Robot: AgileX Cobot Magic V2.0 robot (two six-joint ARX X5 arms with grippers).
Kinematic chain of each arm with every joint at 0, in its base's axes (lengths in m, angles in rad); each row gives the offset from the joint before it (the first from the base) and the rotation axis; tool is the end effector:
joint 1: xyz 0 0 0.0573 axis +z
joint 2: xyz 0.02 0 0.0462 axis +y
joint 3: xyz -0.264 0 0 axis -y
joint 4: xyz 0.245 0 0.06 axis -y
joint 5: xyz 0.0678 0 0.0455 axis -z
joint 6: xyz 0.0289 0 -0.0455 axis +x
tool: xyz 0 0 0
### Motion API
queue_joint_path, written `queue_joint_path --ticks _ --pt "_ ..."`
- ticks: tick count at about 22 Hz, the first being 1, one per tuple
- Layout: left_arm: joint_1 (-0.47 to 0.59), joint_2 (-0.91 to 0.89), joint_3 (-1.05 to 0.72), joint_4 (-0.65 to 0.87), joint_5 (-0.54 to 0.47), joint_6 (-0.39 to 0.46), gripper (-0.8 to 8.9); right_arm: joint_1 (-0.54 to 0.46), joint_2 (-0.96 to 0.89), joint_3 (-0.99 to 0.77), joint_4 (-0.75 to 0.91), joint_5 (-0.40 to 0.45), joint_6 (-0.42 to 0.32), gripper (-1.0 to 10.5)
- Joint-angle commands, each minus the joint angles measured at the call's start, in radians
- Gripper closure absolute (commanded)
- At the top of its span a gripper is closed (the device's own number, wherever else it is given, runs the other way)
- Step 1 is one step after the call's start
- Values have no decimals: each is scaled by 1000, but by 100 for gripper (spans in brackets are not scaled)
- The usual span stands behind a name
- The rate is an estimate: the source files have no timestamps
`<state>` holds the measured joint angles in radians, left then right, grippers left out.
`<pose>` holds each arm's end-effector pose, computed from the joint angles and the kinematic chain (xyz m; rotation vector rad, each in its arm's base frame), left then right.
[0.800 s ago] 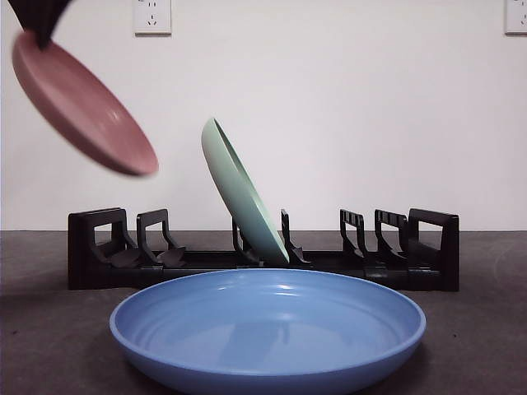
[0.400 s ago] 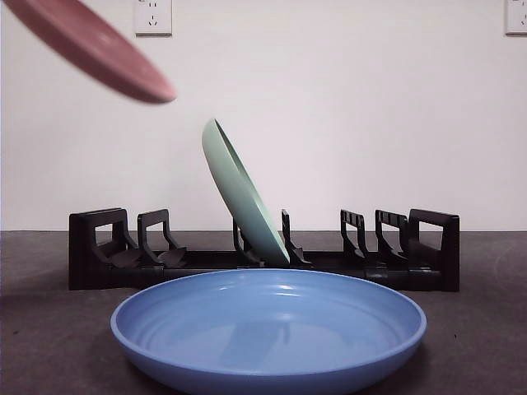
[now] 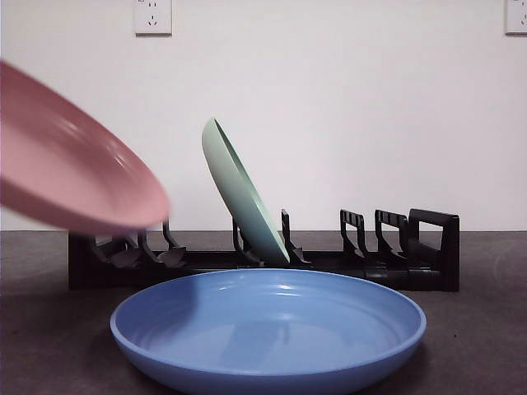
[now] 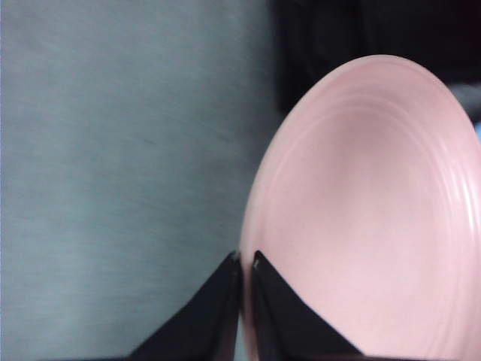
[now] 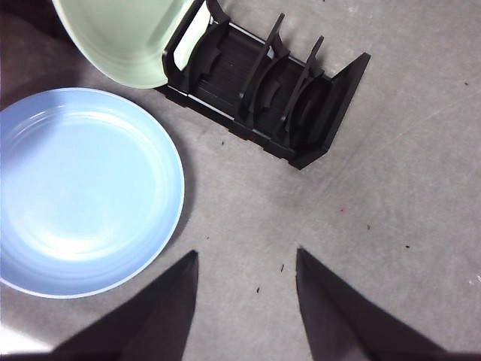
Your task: Place the plate
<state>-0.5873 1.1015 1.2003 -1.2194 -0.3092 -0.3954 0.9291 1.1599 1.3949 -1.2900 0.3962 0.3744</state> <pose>0.1547 -0.0924 0.3370 0.1278 1.0312 -0.0441 0.1199 0.1419 0.3788 -0.3112 0.9019 0.3123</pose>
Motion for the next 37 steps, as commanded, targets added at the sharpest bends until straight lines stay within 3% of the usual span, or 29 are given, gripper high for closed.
queue_joint_path --ticks 1,6,11,16,29,31,34,37 --pt "-36 -59 -145 106 50 -101 799 10 6 18 10 5 3 737" --pt "-71 -129 -354 340 192 -188 799 10 6 18 10 5 3 737" --pt "-76 -61 -443 630 372 -246 799 10 6 18 10 5 3 737" --pt "-78 74 -443 717 418 -249 799 10 6 18 10 6 3 737" --pt "-107 273 -443 790 418 -245 790 10 6 18 10 5 4 737" --pt "-107 289 -443 789 418 -245 706 10 6 18 10 5 4 737" --pt "-107 283 -442 789 418 -245 474 10 6 18 10 5 4 737" --pt "-105 238 -418 741 418 -234 460 10 6 18 10 5 4 737"
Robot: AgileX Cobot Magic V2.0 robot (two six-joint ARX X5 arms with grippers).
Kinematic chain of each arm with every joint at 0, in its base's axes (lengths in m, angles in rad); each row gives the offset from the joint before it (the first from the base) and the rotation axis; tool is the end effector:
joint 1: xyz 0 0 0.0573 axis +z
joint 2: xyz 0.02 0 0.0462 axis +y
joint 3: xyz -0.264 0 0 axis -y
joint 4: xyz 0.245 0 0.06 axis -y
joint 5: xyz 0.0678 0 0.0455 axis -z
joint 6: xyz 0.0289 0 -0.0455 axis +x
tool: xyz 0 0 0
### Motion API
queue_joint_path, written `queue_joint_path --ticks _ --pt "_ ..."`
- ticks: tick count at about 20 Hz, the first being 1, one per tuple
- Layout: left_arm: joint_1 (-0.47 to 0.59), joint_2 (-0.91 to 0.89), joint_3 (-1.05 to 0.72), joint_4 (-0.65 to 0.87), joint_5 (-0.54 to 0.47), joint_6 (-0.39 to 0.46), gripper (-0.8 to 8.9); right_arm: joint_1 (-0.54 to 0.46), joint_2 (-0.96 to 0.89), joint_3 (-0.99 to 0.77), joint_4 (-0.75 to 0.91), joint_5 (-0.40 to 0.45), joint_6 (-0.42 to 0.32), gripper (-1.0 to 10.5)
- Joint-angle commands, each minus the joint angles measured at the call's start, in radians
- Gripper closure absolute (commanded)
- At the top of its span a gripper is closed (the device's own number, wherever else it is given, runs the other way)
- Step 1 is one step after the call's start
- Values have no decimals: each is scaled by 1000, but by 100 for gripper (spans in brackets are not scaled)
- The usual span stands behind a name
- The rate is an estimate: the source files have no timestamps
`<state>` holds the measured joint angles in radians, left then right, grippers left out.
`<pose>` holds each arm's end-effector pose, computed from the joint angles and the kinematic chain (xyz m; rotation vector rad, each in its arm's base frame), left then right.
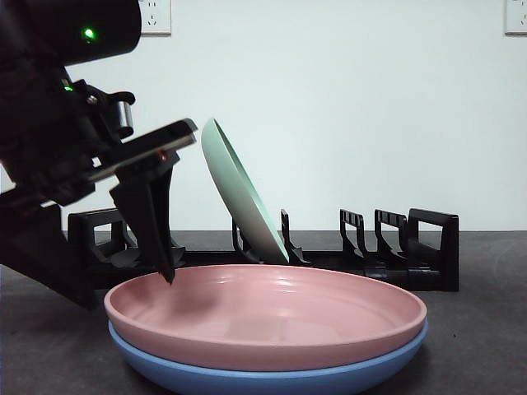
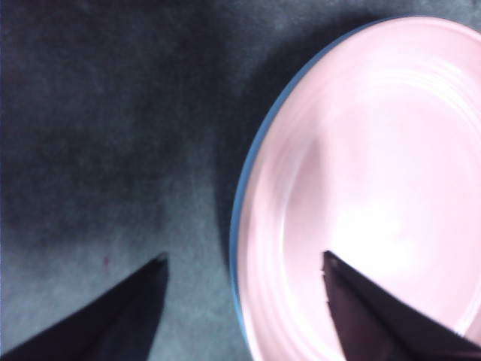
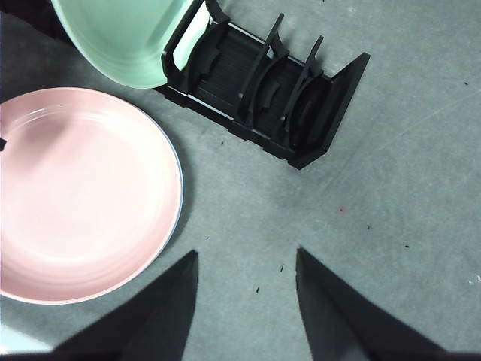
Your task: Place the plate
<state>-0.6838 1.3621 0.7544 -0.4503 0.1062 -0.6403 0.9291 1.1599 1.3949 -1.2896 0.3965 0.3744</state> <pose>0.1904 -0.1591 0.1870 -0.2451 1.2085 -0.3496 0.1200 0.1419 0.3788 -0.3110 0.9015 0.3122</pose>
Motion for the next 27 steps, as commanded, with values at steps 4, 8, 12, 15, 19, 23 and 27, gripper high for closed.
queue_joint_path --ticks 4,8,12,15,19,23,27 --pt "26 -154 139 -208 -18 205 462 10 6 18 9 5 4 737" --pt "94 -330 294 -445 -141 397 466 10 6 18 8 5 4 737" --pt "156 -510 430 -610 -232 484 470 10 6 18 9 5 4 737" --pt "174 -628 483 -652 -314 496 470 10 6 18 9 5 4 737" --pt "174 -744 485 -661 -370 436 470 10 7 18 10 4 9 737" --pt "174 -763 485 -694 -370 433 469 10 10 18 39 -17 -2 934" --pt "174 -763 485 -697 -370 433 469 -5 48 18 230 -177 -54 935"
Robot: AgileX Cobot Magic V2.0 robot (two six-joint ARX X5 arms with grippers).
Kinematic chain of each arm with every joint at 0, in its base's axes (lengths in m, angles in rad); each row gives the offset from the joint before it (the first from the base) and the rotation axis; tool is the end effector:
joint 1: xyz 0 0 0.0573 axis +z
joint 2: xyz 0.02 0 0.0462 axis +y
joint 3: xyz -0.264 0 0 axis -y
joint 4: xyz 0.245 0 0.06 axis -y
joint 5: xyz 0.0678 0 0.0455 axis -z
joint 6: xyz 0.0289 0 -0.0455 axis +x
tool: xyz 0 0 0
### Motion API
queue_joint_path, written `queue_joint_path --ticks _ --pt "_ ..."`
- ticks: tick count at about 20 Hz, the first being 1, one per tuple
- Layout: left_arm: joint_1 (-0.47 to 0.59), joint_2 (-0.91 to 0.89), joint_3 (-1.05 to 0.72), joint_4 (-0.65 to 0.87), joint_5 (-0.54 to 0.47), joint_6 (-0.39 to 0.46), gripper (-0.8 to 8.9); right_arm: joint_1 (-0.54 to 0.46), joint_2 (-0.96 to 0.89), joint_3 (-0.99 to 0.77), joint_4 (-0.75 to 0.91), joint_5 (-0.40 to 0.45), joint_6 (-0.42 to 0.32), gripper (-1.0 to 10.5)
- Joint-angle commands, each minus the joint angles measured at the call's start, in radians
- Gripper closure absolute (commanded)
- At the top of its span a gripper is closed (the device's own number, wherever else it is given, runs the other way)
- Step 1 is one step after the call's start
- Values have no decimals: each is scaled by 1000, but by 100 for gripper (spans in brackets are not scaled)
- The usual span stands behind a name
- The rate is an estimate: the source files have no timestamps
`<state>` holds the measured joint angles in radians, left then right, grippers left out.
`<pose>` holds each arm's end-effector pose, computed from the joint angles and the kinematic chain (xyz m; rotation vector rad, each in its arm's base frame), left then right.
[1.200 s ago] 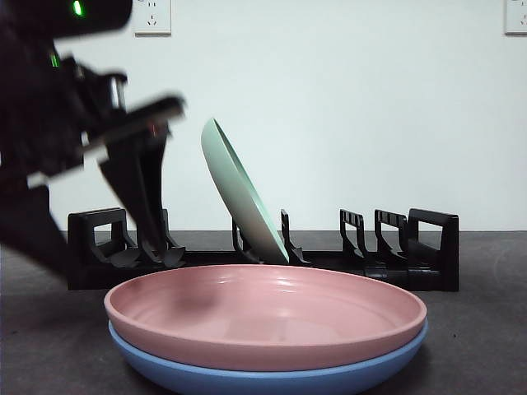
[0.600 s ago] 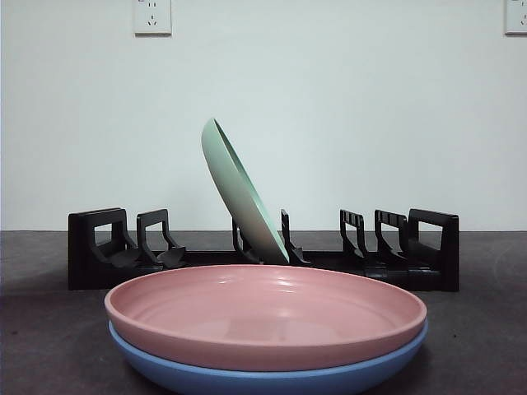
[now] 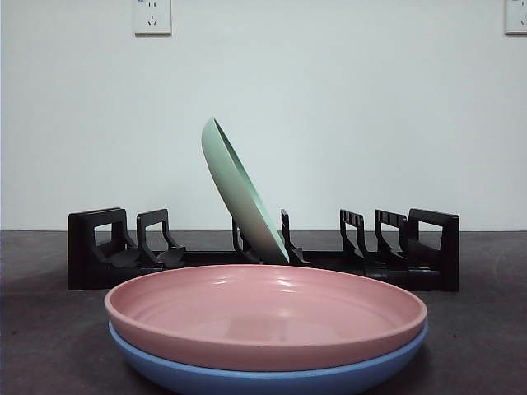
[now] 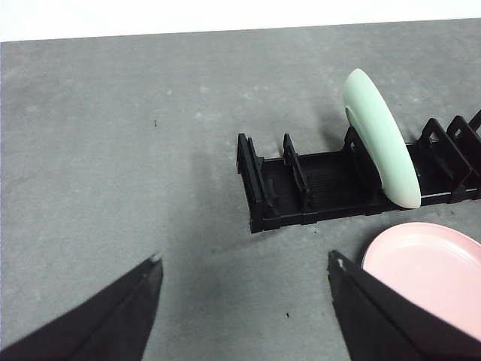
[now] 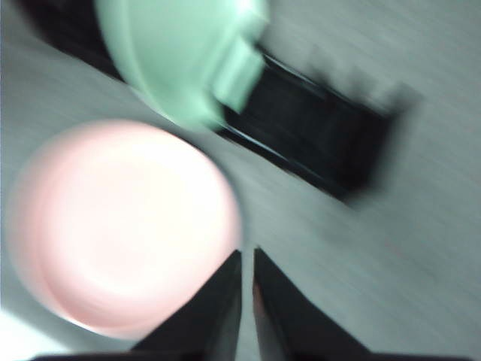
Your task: Place the plate
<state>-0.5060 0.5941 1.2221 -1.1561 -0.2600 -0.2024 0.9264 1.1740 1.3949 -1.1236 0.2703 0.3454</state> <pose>0.0446 -0.0162 0.3955 0.0005 0.5119 -0.1891 0.1282 0.1578 0.3841 -0.1992 0.8433 0.4659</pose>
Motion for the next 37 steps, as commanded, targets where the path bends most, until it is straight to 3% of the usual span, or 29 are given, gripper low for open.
queue_joint_path --ticks 1,3,6,11,13,20,27,31,34,37 --pt "-4 5 18 8 -3 -5 469 -23 59 19 113 -108 -32 935" --pt "-4 5 18 9 -3 -5 469 -67 124 19 179 -204 -34 916" --pt "-4 5 18 7 -3 -5 469 -134 237 20 300 -312 -48 610" --pt "-4 5 18 9 -3 -5 469 -222 378 35 519 -571 20 631" --pt "-4 5 18 10 -3 -5 469 -238 438 77 550 -613 36 631" --pt "-4 5 18 9 -3 -5 469 -244 668 350 491 -603 8 679" --pt "-4 5 18 12 -3 -5 469 -262 729 361 475 -581 2 695" --pt "-4 5 18 11 -3 -5 469 -261 760 361 463 -585 3 778" --pt "-4 5 18 11 -3 -5 469 -260 760 361 457 -586 2 938" --pt "-4 5 18 11 -3 -5 469 -264 752 373 428 -589 2 938"
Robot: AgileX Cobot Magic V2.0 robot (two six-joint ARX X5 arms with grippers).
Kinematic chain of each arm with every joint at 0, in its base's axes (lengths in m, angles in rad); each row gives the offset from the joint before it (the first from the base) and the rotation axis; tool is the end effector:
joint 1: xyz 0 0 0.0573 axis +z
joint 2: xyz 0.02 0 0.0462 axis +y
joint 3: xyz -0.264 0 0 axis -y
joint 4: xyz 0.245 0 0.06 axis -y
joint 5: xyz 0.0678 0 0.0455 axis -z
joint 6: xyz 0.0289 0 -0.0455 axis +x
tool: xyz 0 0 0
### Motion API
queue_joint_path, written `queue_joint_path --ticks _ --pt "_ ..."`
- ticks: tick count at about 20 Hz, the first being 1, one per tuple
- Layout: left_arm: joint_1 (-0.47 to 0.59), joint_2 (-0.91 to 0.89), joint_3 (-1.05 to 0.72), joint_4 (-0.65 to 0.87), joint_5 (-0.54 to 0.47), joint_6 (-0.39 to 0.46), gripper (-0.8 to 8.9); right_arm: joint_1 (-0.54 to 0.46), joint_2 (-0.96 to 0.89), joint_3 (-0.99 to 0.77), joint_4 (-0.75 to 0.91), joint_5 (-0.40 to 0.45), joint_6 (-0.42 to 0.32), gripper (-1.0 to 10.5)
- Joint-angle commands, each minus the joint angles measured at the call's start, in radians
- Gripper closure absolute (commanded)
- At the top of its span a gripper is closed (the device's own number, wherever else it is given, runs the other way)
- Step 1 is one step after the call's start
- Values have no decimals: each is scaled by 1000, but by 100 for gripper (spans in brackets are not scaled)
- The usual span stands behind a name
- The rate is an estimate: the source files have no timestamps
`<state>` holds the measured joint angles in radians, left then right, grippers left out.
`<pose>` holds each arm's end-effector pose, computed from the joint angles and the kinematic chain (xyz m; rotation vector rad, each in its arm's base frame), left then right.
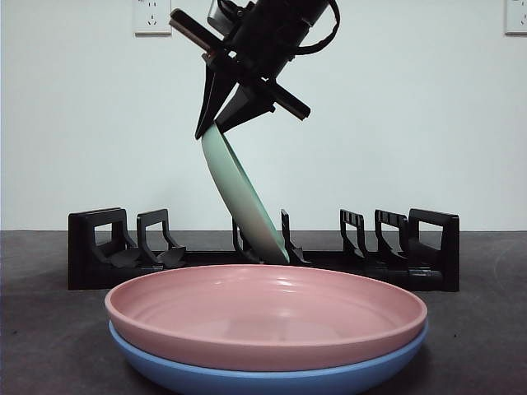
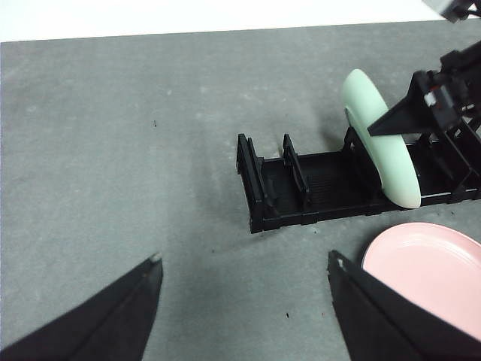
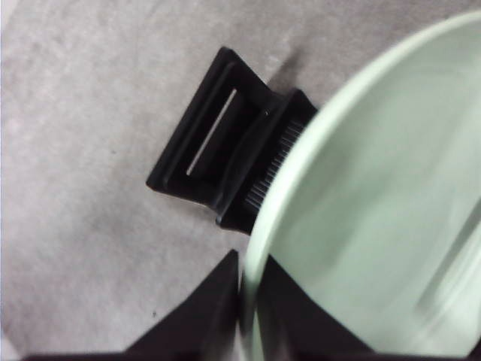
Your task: Place the plate
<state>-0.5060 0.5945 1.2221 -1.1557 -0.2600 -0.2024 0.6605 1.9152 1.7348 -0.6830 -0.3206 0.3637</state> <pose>0.0448 -0.0163 0.3956 0.0005 0.5119 -0.1891 0.3283 0.2666 0.2947 0.1614 1.0357 0.7425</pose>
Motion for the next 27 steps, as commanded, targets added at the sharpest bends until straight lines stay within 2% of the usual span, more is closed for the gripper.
queue_joint_path --ticks 1,4,8,12,14,16,22,25,26,27 --pt "-4 5 18 11 -3 -5 469 2 2 46 -33 -6 -24 938" --pt "-4 5 18 11 -3 -5 469 2 -45 105 -105 -45 -55 938" --pt "-4 5 18 11 -3 -5 469 6 -136 192 -229 -50 -106 937" --pt "-4 5 18 10 -3 -4 469 25 -239 196 -317 -102 -208 937" --pt "-4 5 18 6 -3 -4 469 52 -279 190 -374 -94 -246 937" --pt "-4 5 18 -2 -3 -4 469 92 -327 131 -377 -78 -249 937" --pt "-4 5 18 -3 -3 -5 469 266 -534 -251 -199 72 -245 937" --pt "-4 5 18 -3 -3 -5 469 341 -628 -420 -128 166 -202 937" --pt "-4 5 18 -3 -3 -5 469 370 -656 -473 -110 222 -193 937" --pt "-4 5 18 -3 -3 -5 469 404 -670 -510 -112 321 -196 937"
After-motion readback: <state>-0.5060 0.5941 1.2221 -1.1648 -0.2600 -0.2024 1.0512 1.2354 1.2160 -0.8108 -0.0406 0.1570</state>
